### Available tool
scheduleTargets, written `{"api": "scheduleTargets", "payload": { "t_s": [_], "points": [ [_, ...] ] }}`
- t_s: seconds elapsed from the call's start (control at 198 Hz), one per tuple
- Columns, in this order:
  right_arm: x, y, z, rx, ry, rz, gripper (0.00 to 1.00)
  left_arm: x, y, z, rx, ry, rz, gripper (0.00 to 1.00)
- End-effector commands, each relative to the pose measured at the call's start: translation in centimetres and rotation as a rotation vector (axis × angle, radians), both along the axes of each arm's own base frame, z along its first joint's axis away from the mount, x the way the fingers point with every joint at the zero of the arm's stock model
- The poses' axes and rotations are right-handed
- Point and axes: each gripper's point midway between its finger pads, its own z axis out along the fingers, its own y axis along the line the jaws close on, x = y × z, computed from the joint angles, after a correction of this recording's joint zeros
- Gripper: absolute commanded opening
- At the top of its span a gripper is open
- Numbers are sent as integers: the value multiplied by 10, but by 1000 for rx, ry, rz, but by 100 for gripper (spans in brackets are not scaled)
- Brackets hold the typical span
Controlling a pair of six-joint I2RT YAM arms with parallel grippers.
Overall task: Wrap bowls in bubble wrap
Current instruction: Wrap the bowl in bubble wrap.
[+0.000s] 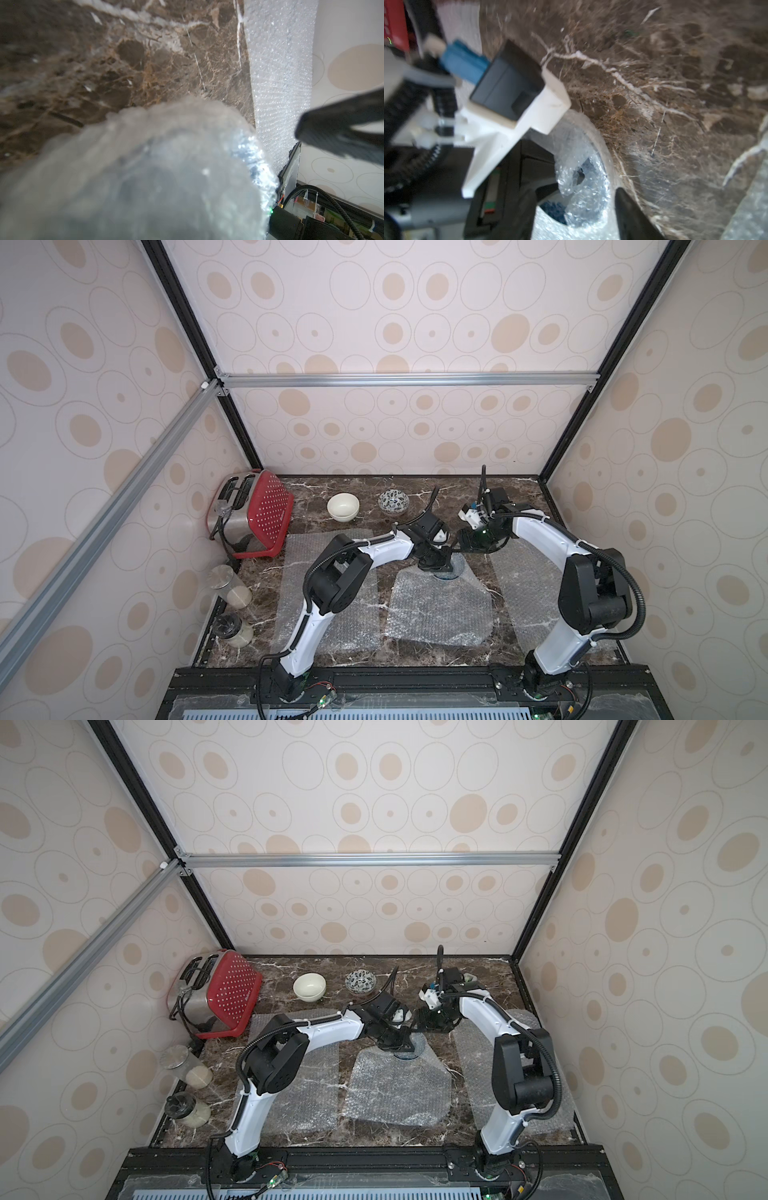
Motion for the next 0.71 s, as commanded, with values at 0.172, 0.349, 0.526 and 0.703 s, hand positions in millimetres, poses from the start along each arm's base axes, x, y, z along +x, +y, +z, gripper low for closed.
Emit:
{"api": "scheduleTargets", "payload": {
  "t_s": [0.172, 0.349, 0.526, 0.703],
  "points": [
    [8, -7, -30, -76, 53, 10, 69, -2, -3, -2, 17, -9, -22, 0],
    [12, 6, -29, -18, 61, 41, 84, -2, -4, -1, 16, -7, -23, 0],
    [18, 8, -31, -12, 61, 39, 84, -1, -5, 0, 13, -8, -23, 0],
    [17, 14, -44, -10, 97, 58, 82, -1, -5, 0, 14, -7, -23, 0]
  ]
}}
